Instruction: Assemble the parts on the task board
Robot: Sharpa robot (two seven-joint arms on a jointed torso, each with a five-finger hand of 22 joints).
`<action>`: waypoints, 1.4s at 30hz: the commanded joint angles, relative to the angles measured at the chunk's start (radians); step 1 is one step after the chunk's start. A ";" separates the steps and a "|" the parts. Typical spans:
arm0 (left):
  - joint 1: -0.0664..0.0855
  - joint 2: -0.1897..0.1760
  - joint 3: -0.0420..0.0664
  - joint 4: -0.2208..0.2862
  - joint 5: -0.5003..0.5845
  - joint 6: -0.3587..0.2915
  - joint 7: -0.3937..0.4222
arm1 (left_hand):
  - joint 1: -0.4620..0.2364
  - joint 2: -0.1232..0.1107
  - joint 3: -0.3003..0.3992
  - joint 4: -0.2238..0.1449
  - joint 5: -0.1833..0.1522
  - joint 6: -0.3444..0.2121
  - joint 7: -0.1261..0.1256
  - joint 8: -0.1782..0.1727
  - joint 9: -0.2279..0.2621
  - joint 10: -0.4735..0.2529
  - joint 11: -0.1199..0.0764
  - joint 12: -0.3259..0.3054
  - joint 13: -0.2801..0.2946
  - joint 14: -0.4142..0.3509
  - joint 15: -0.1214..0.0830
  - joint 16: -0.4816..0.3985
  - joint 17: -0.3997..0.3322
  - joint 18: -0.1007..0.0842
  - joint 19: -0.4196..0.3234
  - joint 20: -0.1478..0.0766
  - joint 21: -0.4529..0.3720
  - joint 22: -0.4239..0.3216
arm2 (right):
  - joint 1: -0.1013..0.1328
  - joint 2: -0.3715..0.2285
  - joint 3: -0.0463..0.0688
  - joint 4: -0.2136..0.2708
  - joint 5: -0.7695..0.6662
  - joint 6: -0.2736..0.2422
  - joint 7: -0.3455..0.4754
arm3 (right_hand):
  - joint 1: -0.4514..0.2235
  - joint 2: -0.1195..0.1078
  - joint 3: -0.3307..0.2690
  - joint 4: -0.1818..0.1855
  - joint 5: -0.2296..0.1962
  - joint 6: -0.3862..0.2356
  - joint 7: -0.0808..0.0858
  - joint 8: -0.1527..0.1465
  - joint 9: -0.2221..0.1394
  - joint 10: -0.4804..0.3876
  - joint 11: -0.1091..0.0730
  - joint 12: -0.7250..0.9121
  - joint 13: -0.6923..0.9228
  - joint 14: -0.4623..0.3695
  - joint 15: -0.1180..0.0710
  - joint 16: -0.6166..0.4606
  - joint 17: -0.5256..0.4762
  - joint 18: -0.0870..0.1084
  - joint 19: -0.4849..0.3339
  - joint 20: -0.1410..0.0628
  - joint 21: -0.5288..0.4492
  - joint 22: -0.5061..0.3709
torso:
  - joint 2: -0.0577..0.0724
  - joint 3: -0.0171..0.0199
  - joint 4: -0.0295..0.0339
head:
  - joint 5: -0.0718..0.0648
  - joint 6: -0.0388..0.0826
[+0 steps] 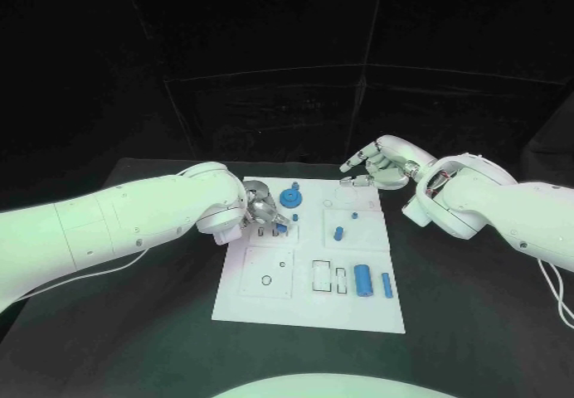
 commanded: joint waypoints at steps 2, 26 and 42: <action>0.003 -0.012 0.000 0.022 -0.042 -0.058 0.032 | -0.011 -0.001 0.161 -0.153 -0.001 -0.003 -0.002 0.006 0.004 0.007 0.002 -0.002 -0.001 0.105 0.002 0.003 0.263 -0.008 0.014 0.007 -0.004 0.002 | 0.002 -0.001 0.000 0.003 0.003 0.006 0.006 | 0.004 0.004 -0.006 0.001 0.005 0.009 0.000 0.004 0.000 0.002 -0.005 0.003 0.083 0.077 -0.005 -0.005 0.135 -0.004 -0.001 -0.005 -0.006 0.020 | -0.001 -0.0009 0.0001 | 0.003 -0.001; -0.001 -0.041 -0.068 0.058 -0.266 -0.143 0.042 | -0.015 -0.029 0.200 -0.182 0.008 -0.001 -0.003 0.014 0.011 0.017 0.000 0.006 0.007 0.105 0.002 0.003 0.263 -0.010 0.018 0.007 0.001 0.014 | 0.002 -0.008 0.000 0.005 0.001 -0.001 0.009 | 0.003 0.004 -0.007 0.001 0.005 0.010 0.000 0.004 0.000 0.002 -0.005 0.003 0.083 0.077 -0.005 -0.005 0.135 -0.004 -0.002 -0.005 -0.006 0.020 | 0.001 -0.0022 -0.0030 | 0.015 -0.004; -0.002 -0.034 -0.069 0.056 -0.273 -0.110 0.025 | -0.018 -0.031 0.203 -0.183 0.011 0.002 -0.003 0.015 0.012 0.022 0.000 0.012 0.013 0.105 0.002 0.003 0.263 -0.011 0.020 0.007 0.004 0.018 | 0.002 -0.005 0.000 0.003 -0.012 0.001 0.008 | 0.003 0.005 -0.008 0.002 0.006 0.011 0.000 0.005 0.000 0.002 -0.005 0.003 0.083 0.078 -0.005 -0.005 0.136 -0.004 -0.001 -0.005 -0.006 0.021 | 0.001 -0.0015 -0.0019 | 0.016 -0.009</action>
